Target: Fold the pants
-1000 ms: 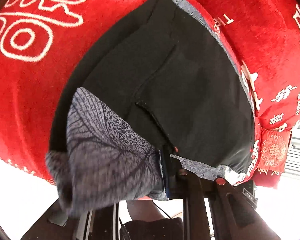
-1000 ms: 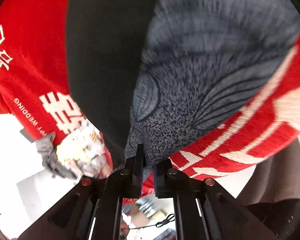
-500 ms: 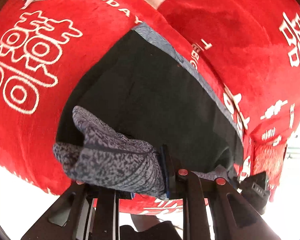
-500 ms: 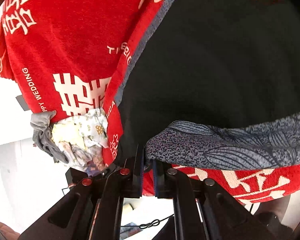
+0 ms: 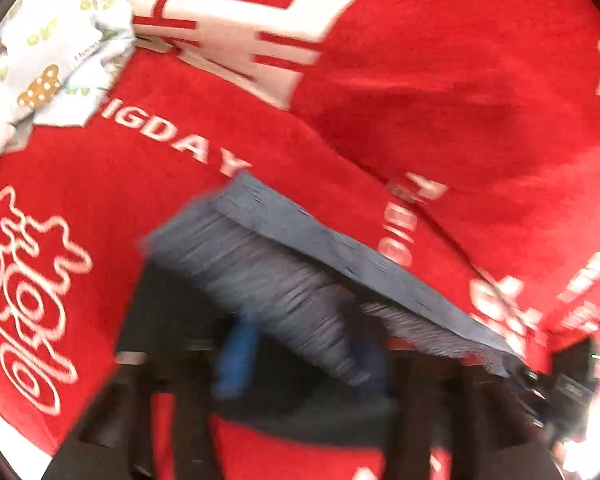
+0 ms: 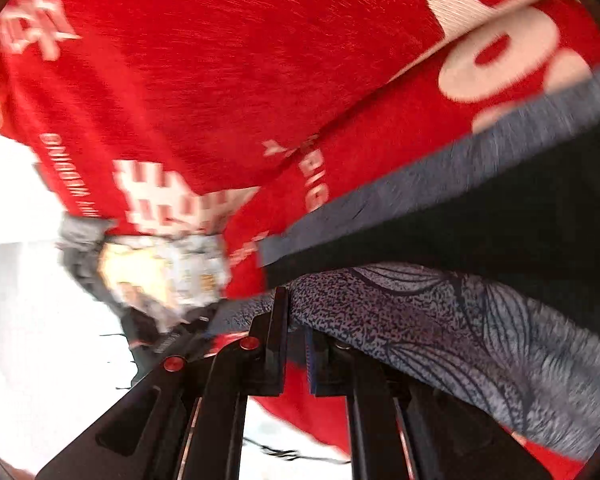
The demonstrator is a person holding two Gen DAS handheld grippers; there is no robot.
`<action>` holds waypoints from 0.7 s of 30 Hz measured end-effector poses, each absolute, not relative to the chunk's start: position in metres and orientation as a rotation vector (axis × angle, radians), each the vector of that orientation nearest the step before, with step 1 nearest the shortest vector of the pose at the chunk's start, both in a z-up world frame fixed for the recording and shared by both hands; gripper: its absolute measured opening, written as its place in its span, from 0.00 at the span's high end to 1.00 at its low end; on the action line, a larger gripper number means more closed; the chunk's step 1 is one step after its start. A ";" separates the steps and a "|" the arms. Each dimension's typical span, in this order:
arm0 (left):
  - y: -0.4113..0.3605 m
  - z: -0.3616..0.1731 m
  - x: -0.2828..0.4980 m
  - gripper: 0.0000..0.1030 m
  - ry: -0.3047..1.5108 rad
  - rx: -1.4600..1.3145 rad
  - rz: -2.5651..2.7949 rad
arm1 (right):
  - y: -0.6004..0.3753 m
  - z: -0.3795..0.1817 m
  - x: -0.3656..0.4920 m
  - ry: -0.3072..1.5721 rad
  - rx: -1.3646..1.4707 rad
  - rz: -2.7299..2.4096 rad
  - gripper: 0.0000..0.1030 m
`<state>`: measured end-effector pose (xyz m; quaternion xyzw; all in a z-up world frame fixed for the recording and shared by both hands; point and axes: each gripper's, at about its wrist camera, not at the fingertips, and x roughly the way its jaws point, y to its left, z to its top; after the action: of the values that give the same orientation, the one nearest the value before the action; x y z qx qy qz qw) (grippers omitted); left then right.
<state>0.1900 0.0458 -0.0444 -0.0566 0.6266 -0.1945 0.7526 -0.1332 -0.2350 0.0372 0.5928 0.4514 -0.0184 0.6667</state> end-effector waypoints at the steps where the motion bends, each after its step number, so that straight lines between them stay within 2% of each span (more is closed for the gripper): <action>1: 0.044 -0.053 0.195 0.28 1.363 -0.113 -0.395 | -0.240 0.025 -0.126 1.056 1.330 -0.053 0.92; 3: 0.040 -0.077 0.208 0.28 1.410 -0.120 -0.354 | -0.248 -0.005 -0.113 1.117 1.347 -0.080 0.90; 4: 0.039 -0.083 0.213 0.28 1.424 -0.129 -0.343 | -0.251 -0.021 -0.108 1.162 1.349 -0.101 0.82; 6: 0.037 -0.082 0.220 0.28 1.419 -0.130 -0.317 | -0.253 -0.036 -0.100 1.205 1.353 -0.118 0.78; 7: 0.036 -0.073 0.221 0.28 1.391 -0.109 -0.297 | -0.255 -0.036 -0.100 1.199 1.362 -0.116 0.68; 8: 0.036 -0.062 0.222 0.28 1.358 -0.078 -0.281 | -0.254 -0.030 -0.097 1.193 1.362 -0.094 0.47; 9: 0.035 -0.053 0.222 0.28 1.339 -0.060 -0.279 | -0.254 -0.024 -0.096 1.182 1.351 -0.072 0.36; 10: 0.034 -0.042 0.221 0.28 1.326 -0.035 -0.284 | -0.254 -0.015 -0.096 1.170 1.333 -0.052 0.29; 16: -0.008 0.002 0.163 0.28 1.361 0.149 -0.498 | -0.270 0.049 -0.129 1.094 1.212 -0.021 0.29; 21: -0.074 -0.007 0.075 0.28 1.490 0.171 -0.751 | -0.309 0.062 -0.213 1.075 1.261 -0.156 0.29</action>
<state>0.0755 -0.0741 -0.0070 0.0756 0.6608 -0.3328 0.6684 -0.2132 -0.3094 0.0619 0.5603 0.4775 -0.0693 0.6732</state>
